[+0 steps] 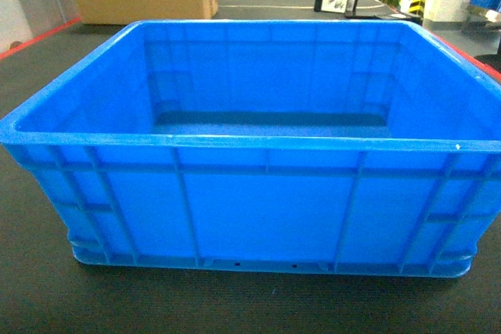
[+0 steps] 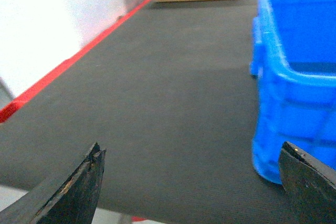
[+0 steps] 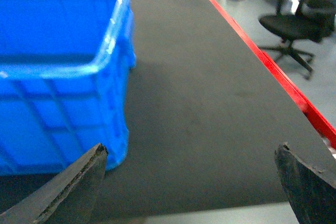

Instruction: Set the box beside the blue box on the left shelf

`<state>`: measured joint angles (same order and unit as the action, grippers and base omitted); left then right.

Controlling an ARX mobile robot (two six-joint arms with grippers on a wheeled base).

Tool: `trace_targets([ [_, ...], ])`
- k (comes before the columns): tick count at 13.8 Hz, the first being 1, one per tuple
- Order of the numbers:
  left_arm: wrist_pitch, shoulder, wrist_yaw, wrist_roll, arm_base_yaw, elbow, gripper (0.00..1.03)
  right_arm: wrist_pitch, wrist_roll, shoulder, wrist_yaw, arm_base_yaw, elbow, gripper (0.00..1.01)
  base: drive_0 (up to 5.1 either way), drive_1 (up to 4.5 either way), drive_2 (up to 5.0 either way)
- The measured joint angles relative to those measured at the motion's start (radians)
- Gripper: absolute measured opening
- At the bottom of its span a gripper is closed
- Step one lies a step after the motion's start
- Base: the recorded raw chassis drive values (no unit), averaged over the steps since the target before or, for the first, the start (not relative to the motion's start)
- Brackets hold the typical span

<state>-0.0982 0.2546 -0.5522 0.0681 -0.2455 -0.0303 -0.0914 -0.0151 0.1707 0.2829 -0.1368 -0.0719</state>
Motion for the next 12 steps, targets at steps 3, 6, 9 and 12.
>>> trace_targets([
  [3,-0.1,0.096,-0.103,0.018,0.018,-0.016,0.98,0.089,0.0,0.13,0.121,-0.036,-0.036,0.98,0.0,0.0,0.0],
  [6,-0.333,0.623,0.068,0.025,0.109,-0.344,0.98,0.192,-0.035,0.631,-0.007,0.03,-0.393,0.98,0.0,0.0,0.0],
  [9,0.016,1.064,0.222,-0.095,0.097,-0.797,0.98,-0.087,-0.174,1.062,-0.174,0.079,-0.841,0.98,0.0,0.0,0.0],
  [12,0.298,1.361,0.253,-0.2,0.132,-1.145,0.98,-0.322,-0.259,1.351,-0.266,0.032,-1.15,0.98,0.0,0.0,0.0],
])
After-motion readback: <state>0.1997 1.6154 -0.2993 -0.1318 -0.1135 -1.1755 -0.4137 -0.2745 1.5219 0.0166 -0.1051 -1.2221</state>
